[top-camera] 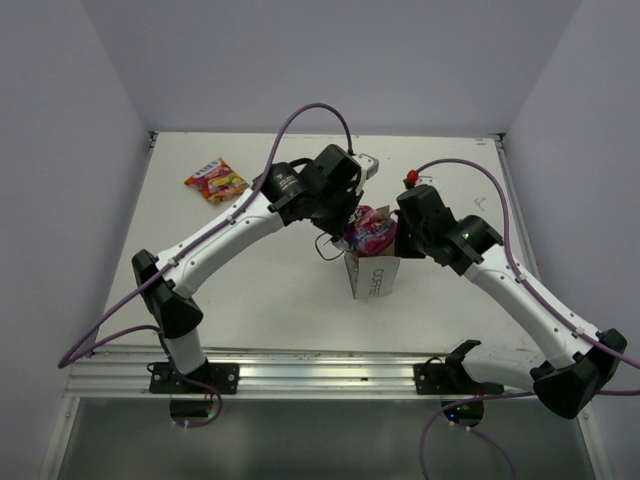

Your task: Place the snacks into the paper bag

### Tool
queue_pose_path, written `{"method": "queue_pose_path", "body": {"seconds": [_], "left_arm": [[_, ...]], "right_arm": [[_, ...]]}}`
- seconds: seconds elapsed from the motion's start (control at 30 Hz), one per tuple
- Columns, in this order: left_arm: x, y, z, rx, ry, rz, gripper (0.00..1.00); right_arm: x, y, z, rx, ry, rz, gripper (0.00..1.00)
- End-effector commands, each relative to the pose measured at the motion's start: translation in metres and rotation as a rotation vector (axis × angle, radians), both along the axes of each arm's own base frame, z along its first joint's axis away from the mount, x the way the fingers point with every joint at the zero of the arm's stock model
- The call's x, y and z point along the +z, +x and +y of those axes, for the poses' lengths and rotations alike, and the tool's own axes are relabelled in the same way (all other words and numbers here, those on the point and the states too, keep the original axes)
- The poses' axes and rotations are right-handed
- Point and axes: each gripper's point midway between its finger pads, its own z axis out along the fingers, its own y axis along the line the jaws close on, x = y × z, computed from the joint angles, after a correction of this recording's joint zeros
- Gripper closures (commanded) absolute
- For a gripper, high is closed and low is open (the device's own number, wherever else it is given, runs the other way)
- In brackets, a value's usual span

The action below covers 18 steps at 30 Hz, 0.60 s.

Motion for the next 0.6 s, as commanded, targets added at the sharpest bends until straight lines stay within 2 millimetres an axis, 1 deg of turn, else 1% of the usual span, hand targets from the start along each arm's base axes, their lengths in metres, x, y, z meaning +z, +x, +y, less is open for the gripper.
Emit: {"method": "queue_pose_path", "body": {"seconds": [0.0,0.1,0.17,0.2,0.23,0.27,0.33,0.4,0.57], "left_arm": [[0.006,-0.020,0.033,0.017,0.083,-0.011,1.00],[0.011,-0.019,0.041,0.041,0.099,-0.039,1.00],[0.014,-0.016,0.040,0.048,0.098,-0.056,1.00],[0.021,-0.015,0.037,0.045,0.082,-0.069,1.00],[0.022,-0.013,0.035,0.042,0.080,-0.074,1.00],[0.019,-0.012,0.030,0.037,0.092,-0.079,1.00],[0.020,-0.013,0.023,0.026,0.096,-0.091,1.00],[0.014,-0.018,0.013,0.000,0.111,-0.090,1.00],[0.010,-0.019,-0.001,-0.014,0.132,-0.112,1.00]], "right_arm": [[0.002,0.002,0.000,-0.005,0.005,-0.004,1.00],[0.001,0.001,0.000,-0.004,0.009,0.000,1.00],[-0.001,0.001,0.001,0.000,0.009,0.004,1.00],[-0.001,0.000,0.001,0.002,0.013,0.006,1.00],[-0.001,0.000,0.001,0.000,0.014,0.007,1.00],[-0.002,0.000,0.001,0.000,0.012,0.009,1.00],[-0.001,0.000,0.000,-0.003,0.014,0.004,1.00],[0.000,-0.001,-0.001,-0.005,0.013,-0.002,1.00],[0.003,0.000,-0.003,-0.012,0.011,-0.011,1.00]]}}
